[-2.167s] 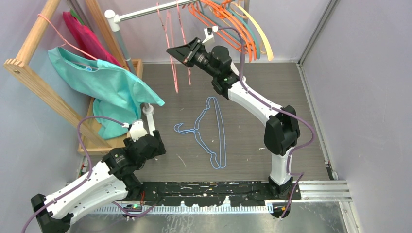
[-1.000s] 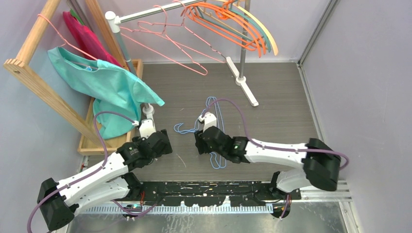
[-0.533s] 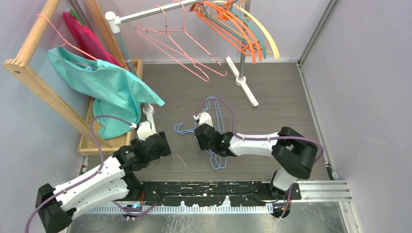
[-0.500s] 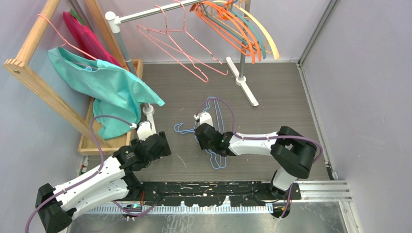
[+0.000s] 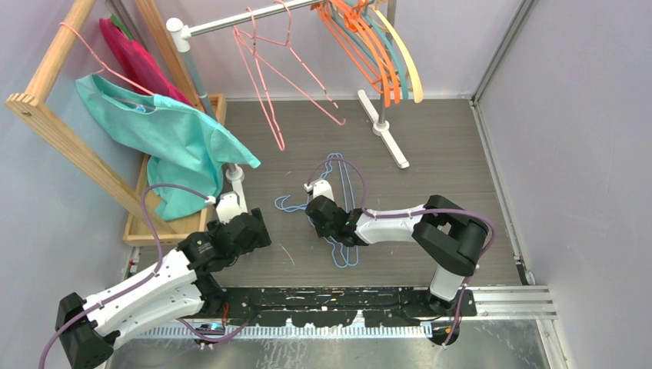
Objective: Organize the hangers
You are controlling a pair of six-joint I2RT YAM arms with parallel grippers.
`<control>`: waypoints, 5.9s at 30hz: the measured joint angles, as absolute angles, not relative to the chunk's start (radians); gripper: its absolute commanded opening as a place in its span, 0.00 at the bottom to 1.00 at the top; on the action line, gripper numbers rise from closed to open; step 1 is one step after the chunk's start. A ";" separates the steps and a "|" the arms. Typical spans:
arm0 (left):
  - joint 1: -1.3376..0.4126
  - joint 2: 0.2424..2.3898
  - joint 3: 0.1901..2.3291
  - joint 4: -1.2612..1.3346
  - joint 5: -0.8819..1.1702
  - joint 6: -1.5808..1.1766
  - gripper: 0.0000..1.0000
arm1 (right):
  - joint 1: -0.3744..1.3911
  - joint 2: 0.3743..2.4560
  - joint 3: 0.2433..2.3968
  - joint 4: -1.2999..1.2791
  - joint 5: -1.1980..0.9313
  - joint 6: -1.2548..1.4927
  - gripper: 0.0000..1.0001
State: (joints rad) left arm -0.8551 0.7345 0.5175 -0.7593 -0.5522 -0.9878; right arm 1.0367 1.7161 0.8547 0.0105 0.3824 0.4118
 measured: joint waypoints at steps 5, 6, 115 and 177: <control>-0.855 0.729 0.514 -0.760 -0.552 -0.988 0.98 | 1.039 1.721 0.854 0.030 0.380 0.426 0.01; -0.855 0.728 0.514 -0.760 -0.552 -0.988 0.98 | 1.038 1.719 0.852 0.031 0.380 0.428 0.01; -0.855 0.778 0.447 -0.721 -0.530 -1.005 0.98 | 1.014 1.139 1.040 0.169 0.027 0.642 0.01; -0.831 0.736 0.488 -0.759 -0.564 -0.953 0.98 | 0.522 1.837 1.736 0.389 -0.333 0.980 0.38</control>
State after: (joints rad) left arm -0.8307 0.7357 0.4885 -0.7589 -0.5636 -0.9527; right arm 0.5217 1.8374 1.7359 0.3889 -0.3332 0.9802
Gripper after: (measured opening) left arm 0.980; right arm 0.255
